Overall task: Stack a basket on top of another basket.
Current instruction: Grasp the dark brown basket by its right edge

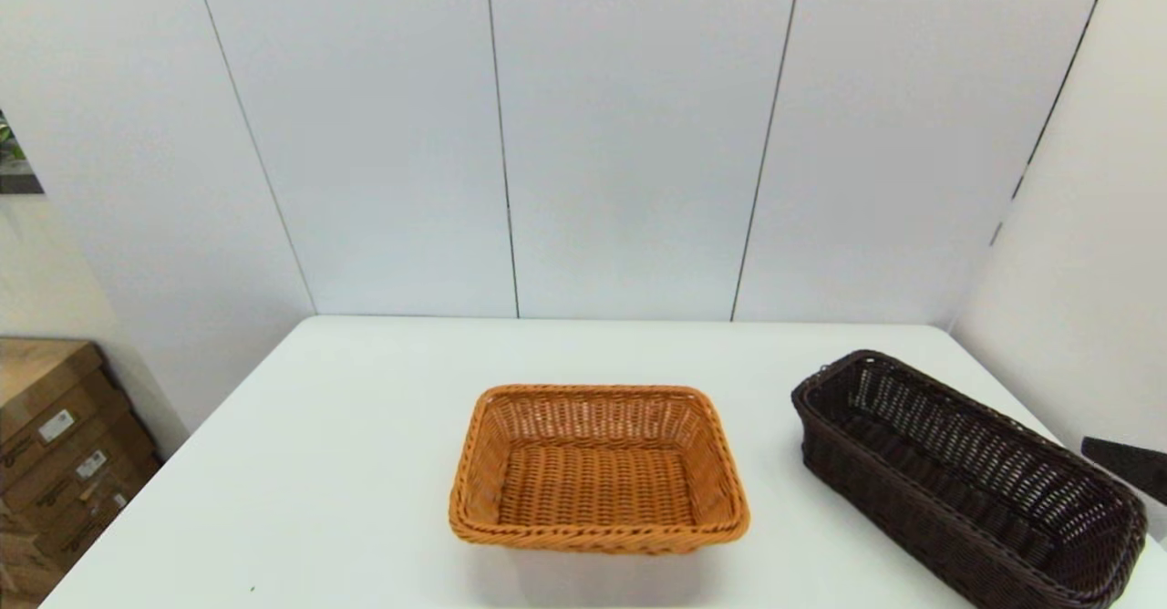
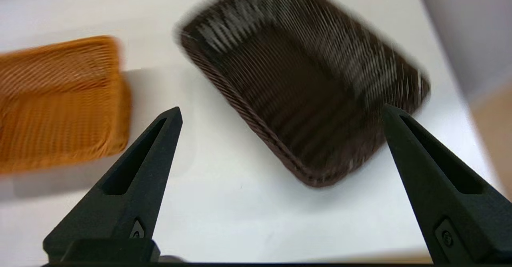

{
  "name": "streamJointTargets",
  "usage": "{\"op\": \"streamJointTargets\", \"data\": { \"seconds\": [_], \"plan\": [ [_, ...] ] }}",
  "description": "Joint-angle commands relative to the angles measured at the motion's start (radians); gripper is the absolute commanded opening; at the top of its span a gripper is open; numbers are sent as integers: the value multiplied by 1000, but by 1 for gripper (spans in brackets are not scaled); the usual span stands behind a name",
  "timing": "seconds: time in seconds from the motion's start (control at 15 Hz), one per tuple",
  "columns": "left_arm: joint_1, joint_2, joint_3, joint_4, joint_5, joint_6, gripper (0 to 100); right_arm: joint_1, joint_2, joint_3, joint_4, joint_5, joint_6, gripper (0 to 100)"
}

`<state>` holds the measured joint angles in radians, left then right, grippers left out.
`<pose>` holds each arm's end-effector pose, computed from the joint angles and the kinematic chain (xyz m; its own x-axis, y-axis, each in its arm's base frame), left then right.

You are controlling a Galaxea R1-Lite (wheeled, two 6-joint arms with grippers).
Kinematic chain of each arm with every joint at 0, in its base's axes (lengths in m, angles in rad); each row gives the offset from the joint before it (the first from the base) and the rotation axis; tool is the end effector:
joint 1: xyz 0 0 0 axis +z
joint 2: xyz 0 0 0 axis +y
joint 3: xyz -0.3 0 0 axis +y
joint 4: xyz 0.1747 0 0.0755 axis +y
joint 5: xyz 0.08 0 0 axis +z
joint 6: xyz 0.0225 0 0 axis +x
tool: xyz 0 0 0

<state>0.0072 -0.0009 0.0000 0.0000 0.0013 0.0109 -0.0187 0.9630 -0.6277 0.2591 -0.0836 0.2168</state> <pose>-0.0229 -0.0001 0.0755 1.0000 0.0085 0.0009 -0.0085 0.9999 0.0109 0.1033 -0.0038 0.2027 0.8239 -0.0989 -0.5581 0.2062 0.9695 0.1325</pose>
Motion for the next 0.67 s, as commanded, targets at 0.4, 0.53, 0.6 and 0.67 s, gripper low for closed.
{"op": "streamJointTargets", "data": {
  "seconds": [0.4,0.53,0.6,0.67],
  "plan": [
    [0,-1,2,0,0,0,100,-52,369,-153,385,-79,483,100],
    [0,-1,2,0,0,0,100,-66,428,-182,400,-81,527,100],
    [0,-1,2,0,0,0,100,-87,462,-198,400,-79,543,100],
    [0,-1,2,0,0,0,100,-90,484,-208,400,-77,547,100]
  ]
}}
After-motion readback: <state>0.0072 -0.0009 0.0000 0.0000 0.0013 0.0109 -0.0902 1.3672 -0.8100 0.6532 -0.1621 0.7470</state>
